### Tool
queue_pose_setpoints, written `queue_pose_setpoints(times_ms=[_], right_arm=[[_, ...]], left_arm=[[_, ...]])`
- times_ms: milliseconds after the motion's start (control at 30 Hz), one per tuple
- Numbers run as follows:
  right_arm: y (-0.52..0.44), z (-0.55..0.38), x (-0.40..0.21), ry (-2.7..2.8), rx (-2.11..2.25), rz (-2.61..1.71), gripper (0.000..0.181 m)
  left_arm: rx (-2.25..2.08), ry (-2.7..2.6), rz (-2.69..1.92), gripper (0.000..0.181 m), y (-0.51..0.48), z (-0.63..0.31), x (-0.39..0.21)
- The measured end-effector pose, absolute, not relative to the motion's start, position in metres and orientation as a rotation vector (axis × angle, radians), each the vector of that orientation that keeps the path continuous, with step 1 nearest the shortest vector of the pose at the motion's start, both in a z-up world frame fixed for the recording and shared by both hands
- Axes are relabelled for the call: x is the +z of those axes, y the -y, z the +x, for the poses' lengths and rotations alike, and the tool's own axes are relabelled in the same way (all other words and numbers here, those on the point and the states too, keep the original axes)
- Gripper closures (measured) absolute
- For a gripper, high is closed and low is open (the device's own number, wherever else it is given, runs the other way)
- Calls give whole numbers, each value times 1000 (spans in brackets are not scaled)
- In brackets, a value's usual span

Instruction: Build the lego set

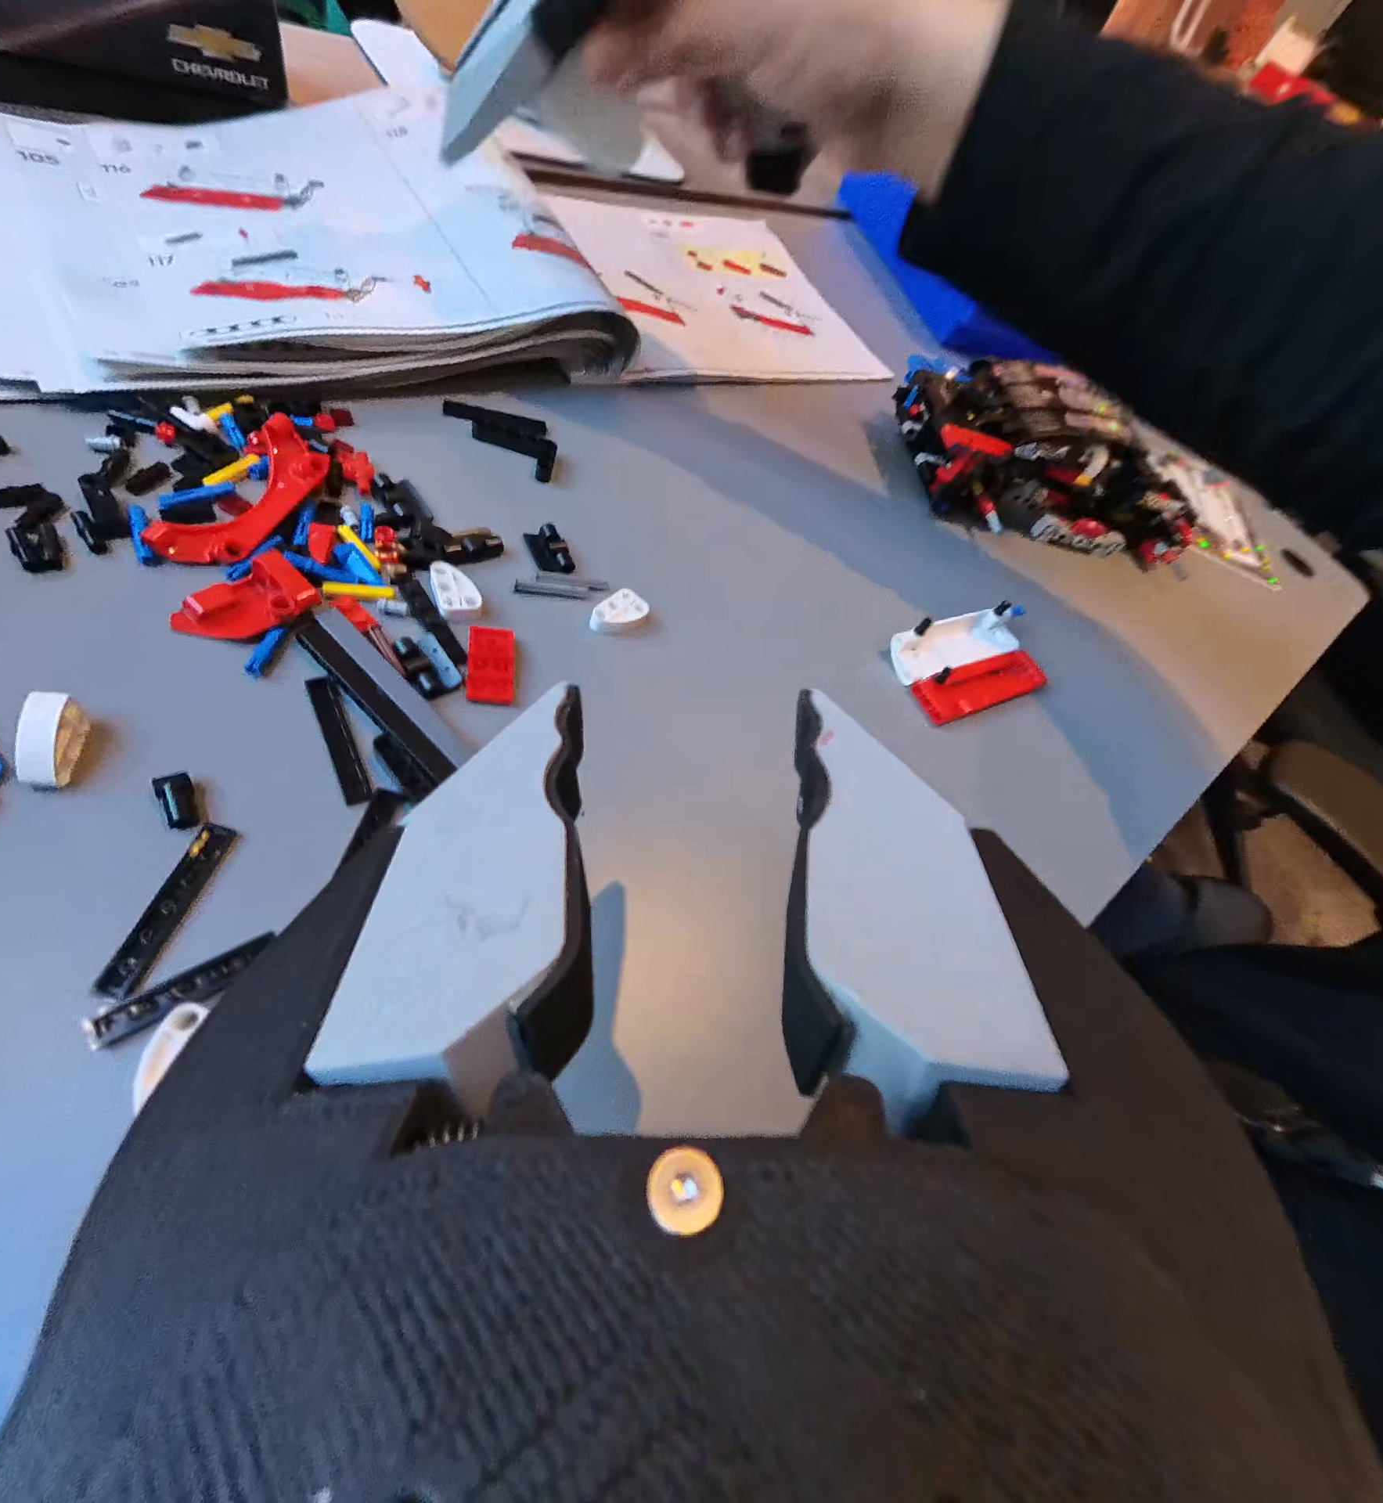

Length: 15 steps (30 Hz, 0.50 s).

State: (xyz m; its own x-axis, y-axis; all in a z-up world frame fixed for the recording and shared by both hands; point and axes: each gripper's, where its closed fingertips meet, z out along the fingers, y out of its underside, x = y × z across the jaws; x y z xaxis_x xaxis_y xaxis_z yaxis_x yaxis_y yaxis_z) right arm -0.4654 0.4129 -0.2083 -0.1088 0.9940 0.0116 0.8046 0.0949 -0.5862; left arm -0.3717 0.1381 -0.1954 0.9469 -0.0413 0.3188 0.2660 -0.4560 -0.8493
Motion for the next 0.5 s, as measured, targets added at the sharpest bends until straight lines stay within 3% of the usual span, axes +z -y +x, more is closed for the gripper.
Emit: queue_pose_setpoints(times_ms=[267, 400, 500], right_arm=[[-327, -286, -130, 1949, 982, -1625, 141], [-285, -191, -165, 1940, 969, -1669, 147], [-271, -146, -217, 1918, 845, -1768, 143]], left_arm=[[-355, 42, -2102, 131, -141, -339, -225], [-423, -76, -2132, 133, -154, -314, -228], [-436, -146, -2156, 134, -167, -297, -234]])
